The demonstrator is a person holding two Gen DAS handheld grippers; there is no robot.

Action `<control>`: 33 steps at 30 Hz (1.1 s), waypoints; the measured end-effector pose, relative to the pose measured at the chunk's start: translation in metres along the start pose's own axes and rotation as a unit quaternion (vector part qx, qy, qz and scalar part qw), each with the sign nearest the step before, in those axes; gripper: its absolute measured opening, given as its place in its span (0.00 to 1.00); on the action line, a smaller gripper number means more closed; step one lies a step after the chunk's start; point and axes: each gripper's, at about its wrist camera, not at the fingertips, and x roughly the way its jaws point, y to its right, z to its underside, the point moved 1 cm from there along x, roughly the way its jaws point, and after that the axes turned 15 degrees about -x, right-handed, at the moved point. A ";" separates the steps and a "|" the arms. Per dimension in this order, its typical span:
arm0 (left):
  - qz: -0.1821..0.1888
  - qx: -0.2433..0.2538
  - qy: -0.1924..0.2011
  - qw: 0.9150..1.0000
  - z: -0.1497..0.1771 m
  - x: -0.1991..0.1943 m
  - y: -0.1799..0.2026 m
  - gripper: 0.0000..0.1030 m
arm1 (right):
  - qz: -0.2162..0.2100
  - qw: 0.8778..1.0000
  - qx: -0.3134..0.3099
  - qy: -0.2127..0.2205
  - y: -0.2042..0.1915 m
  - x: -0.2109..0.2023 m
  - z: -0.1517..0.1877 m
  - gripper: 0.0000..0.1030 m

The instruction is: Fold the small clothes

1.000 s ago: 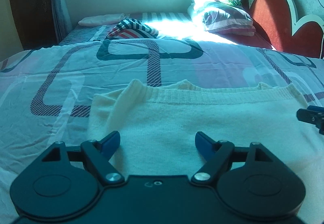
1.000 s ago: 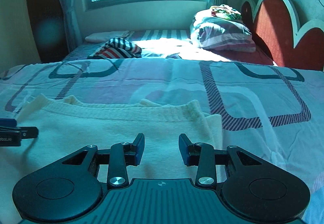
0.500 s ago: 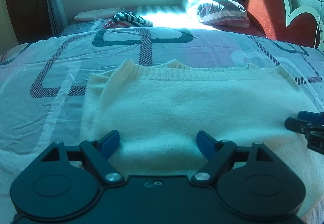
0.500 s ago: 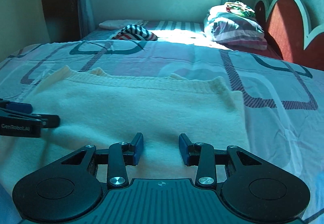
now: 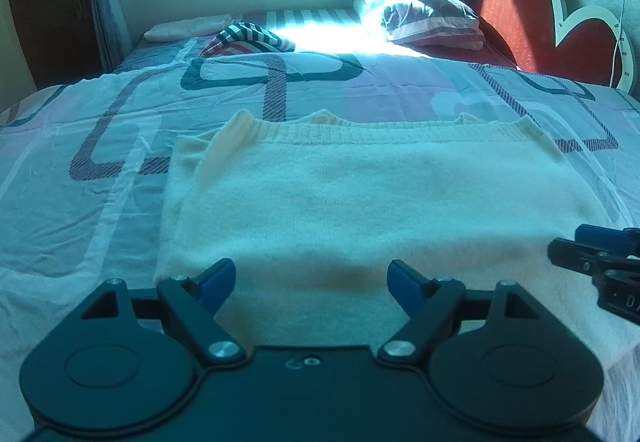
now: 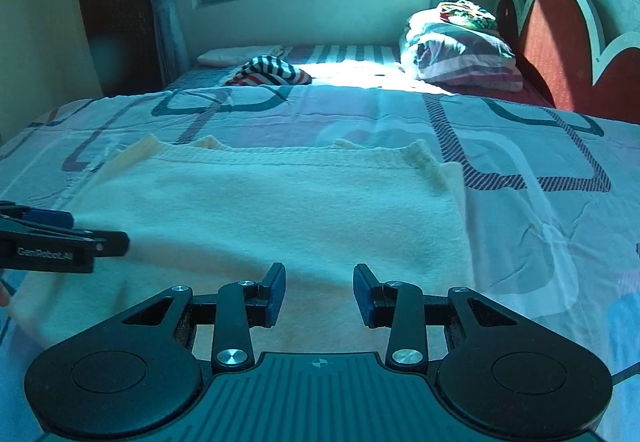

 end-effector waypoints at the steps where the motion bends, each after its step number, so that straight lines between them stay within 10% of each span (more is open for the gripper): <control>1: 0.000 0.000 -0.003 1.000 0.003 0.001 0.001 0.79 | -0.005 1.000 -0.004 -0.002 -0.005 0.002 0.001 0.36; 33: 0.020 0.007 -0.024 0.999 0.030 -0.012 -0.027 0.88 | 0.058 0.996 0.022 -0.056 -0.038 -0.016 0.017 0.36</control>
